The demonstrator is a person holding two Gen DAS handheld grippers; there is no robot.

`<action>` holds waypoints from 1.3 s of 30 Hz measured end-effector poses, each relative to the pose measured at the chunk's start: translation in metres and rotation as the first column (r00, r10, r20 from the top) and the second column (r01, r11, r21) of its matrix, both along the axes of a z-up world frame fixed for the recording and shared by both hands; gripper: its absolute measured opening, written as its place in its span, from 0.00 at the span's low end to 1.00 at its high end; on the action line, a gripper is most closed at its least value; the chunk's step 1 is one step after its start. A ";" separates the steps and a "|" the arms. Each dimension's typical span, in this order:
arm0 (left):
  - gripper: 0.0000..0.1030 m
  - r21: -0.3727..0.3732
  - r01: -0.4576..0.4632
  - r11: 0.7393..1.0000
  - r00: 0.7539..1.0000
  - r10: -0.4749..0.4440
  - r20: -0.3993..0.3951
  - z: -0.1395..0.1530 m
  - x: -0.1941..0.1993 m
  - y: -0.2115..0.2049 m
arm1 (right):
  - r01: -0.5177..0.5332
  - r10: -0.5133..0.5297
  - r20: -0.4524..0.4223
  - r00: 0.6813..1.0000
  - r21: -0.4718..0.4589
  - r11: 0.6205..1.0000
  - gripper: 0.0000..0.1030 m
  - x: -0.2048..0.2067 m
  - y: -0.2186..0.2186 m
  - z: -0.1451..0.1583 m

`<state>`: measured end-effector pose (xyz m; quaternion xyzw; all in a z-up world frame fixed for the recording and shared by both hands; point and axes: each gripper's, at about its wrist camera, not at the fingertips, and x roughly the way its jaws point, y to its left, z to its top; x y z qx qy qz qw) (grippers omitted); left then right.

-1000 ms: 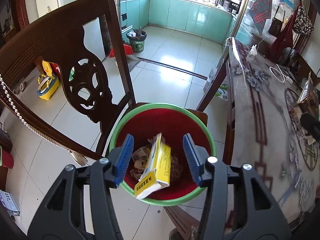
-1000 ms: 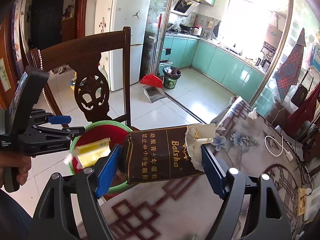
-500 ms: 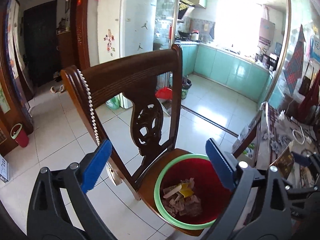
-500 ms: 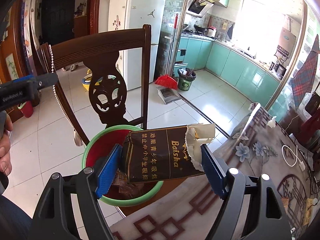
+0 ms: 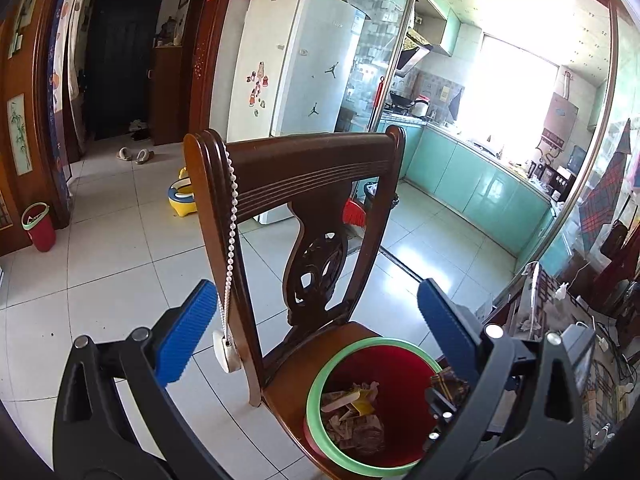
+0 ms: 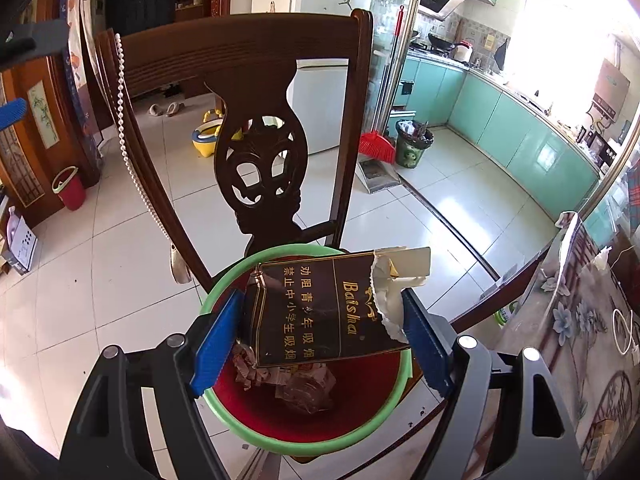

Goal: Collect trash
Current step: 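Open the left tool over the bucket while the right tool releases the brown pack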

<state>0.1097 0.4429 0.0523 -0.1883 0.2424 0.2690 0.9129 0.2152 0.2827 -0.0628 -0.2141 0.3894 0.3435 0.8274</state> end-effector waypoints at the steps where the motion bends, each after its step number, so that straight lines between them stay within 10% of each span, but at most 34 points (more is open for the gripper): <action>1: 0.95 -0.001 -0.004 1.000 1.000 0.004 0.004 0.000 -0.001 0.000 | 0.002 -0.002 -0.004 1.000 -0.010 1.000 0.74 0.002 0.003 -0.006; 17: 0.95 -0.004 0.000 1.000 1.000 0.000 -0.001 0.000 0.001 0.000 | 0.021 -0.028 -0.133 0.991 -0.057 0.998 0.75 0.023 0.020 -0.056; 39: 0.95 0.023 0.020 1.000 1.000 -0.020 -0.007 0.005 0.005 -0.012 | 0.036 -0.038 -0.111 0.993 -0.014 0.999 0.89 -0.001 -0.013 -0.020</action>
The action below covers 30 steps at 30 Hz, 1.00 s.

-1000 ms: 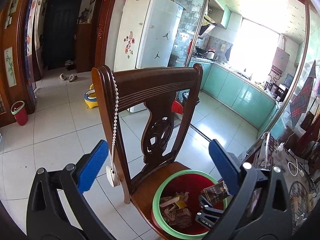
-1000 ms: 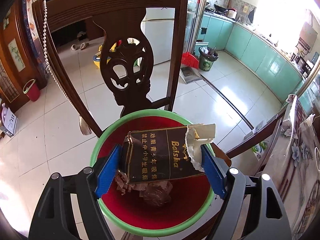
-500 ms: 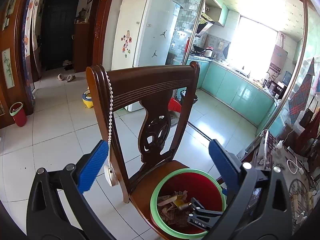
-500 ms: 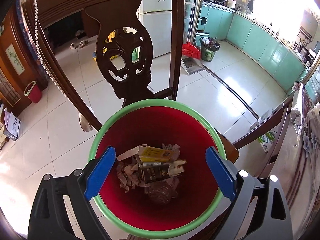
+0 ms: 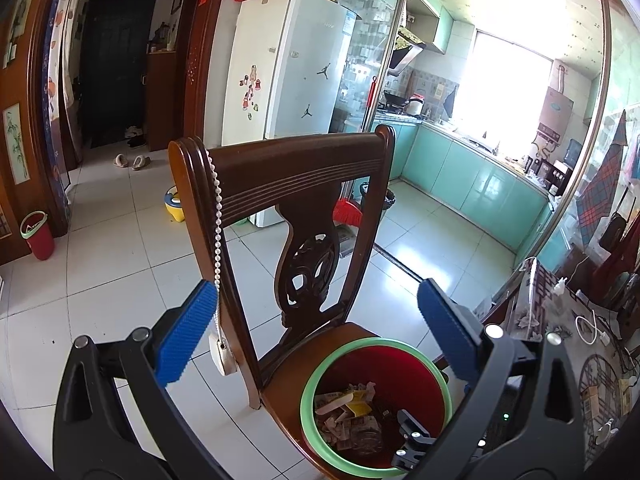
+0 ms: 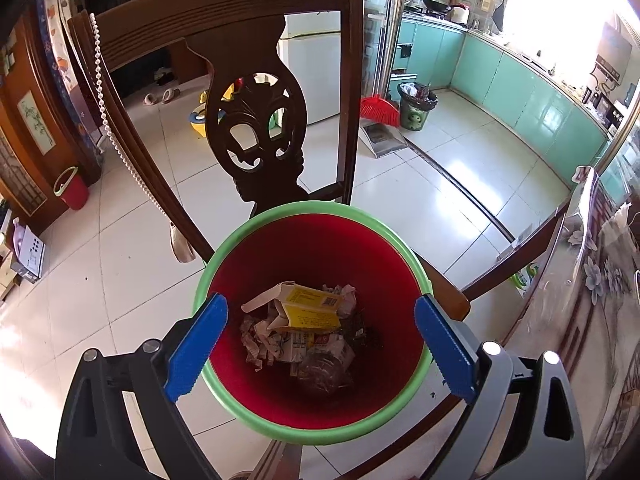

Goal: Collect trash
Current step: 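Open the left tool over the bucket while the right tool releases the brown pack, then move both tools back over the remaining trash on the table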

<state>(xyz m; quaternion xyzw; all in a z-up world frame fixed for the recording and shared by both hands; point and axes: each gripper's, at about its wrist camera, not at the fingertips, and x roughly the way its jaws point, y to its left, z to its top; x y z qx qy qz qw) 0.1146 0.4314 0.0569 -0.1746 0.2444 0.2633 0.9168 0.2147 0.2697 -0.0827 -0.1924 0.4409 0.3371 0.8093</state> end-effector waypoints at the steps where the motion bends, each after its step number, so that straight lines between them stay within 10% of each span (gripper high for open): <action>1: 0.95 0.000 0.000 1.000 1.000 0.000 0.002 0.000 0.000 -0.001 | 0.000 0.000 0.001 1.000 0.003 1.000 0.89 -0.003 -0.005 0.003; 17: 0.95 0.133 0.209 0.969 0.978 -0.205 -0.045 0.006 0.025 -0.088 | 0.175 -0.177 0.019 0.984 0.088 0.981 0.89 -0.054 -0.161 0.047; 30: 0.95 0.084 0.523 0.848 0.852 -0.520 -0.057 -0.008 0.044 -0.232 | 0.345 -0.350 0.088 0.933 0.071 0.936 0.89 -0.095 -0.324 0.075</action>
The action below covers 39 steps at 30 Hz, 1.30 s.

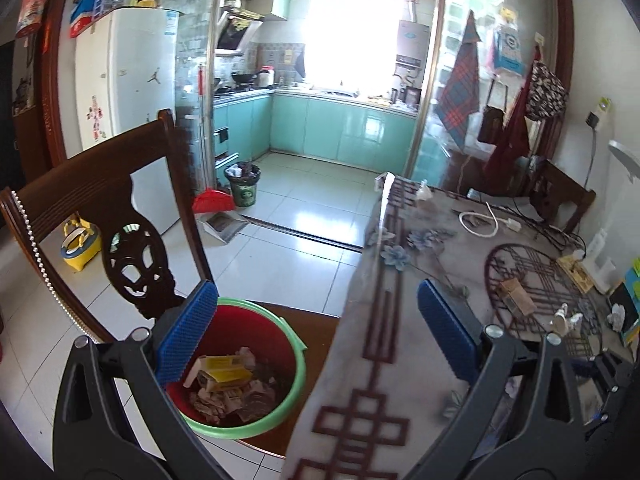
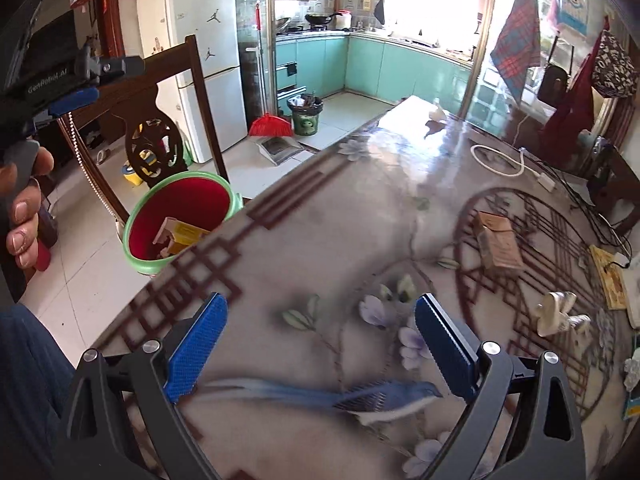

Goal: Collect trash
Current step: 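Move both tools back over the remaining trash on the table, then grasp the tan cigarette pack with the left tool and lift it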

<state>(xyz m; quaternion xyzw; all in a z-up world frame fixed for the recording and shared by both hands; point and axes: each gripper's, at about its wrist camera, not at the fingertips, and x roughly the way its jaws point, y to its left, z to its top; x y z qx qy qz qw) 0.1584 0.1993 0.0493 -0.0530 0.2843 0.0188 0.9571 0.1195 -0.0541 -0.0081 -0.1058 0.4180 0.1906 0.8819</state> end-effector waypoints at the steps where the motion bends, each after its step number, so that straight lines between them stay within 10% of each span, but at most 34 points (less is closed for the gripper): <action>1: 0.95 0.008 0.029 1.000 1.000 -0.029 -0.011 -0.005 0.000 -0.013 | 0.013 -0.014 0.003 1.000 0.003 1.000 0.93 -0.003 -0.010 0.001; 18: 0.95 0.003 0.335 0.942 0.927 -0.329 -0.180 -0.044 0.024 -0.171 | 0.248 -0.248 0.019 0.969 0.001 0.969 0.94 -0.024 -0.168 0.000; 39: 0.95 -0.042 0.294 0.955 0.885 -0.288 -0.365 -0.108 0.148 -0.319 | 0.399 -0.398 -0.032 0.917 0.080 0.913 0.94 -0.008 -0.238 -0.001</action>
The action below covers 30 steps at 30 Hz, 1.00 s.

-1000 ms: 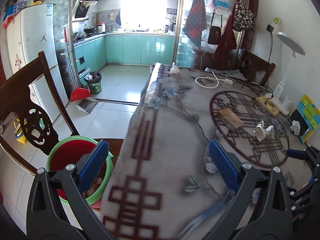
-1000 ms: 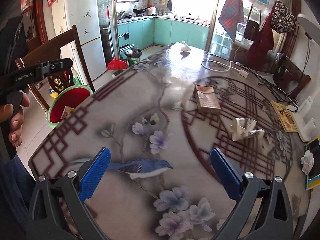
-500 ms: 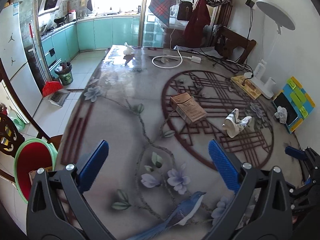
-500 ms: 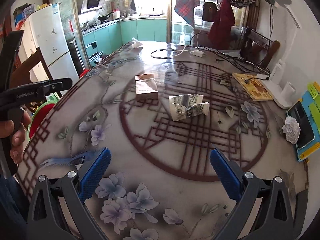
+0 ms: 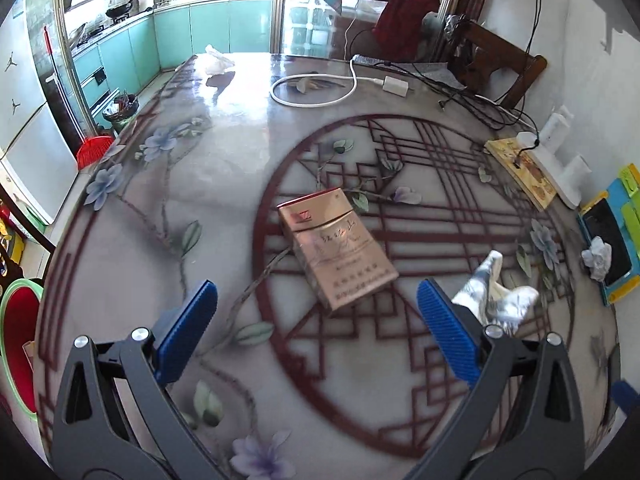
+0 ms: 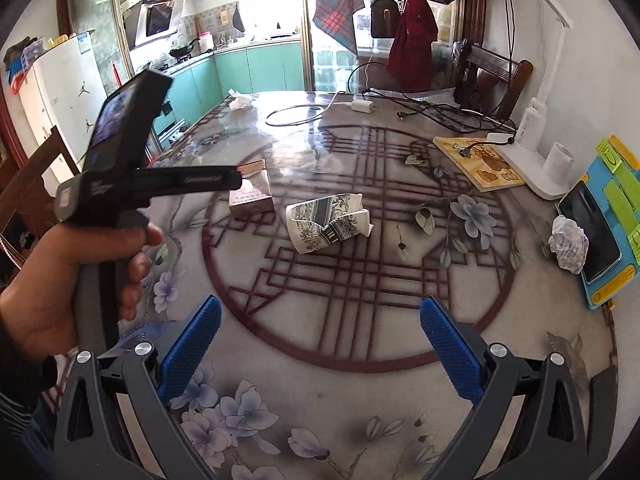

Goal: Collect trash
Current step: 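Grasp the tan cigarette pack with the left tool and lift it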

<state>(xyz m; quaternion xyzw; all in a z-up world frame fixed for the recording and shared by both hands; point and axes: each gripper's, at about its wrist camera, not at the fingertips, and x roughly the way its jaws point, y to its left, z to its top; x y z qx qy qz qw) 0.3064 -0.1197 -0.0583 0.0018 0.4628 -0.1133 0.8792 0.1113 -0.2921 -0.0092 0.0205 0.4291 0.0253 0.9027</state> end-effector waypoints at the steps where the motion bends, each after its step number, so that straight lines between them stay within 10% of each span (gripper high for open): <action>1: 0.95 0.008 -0.003 1.000 1.000 0.003 -0.002 -0.002 0.004 -0.004 | 0.004 -0.004 -0.003 1.000 0.009 1.000 0.94 0.001 -0.002 -0.001; 19: 0.94 0.101 -0.075 0.992 0.993 0.083 -0.079 -0.043 0.045 -0.030 | 0.078 -0.078 -0.003 0.997 0.056 0.995 0.94 0.007 -0.033 0.001; 30: 0.54 0.129 -0.044 0.991 0.995 0.055 -0.083 -0.044 0.046 -0.019 | 0.086 -0.086 -0.010 0.996 0.062 0.994 0.94 0.009 -0.036 -0.001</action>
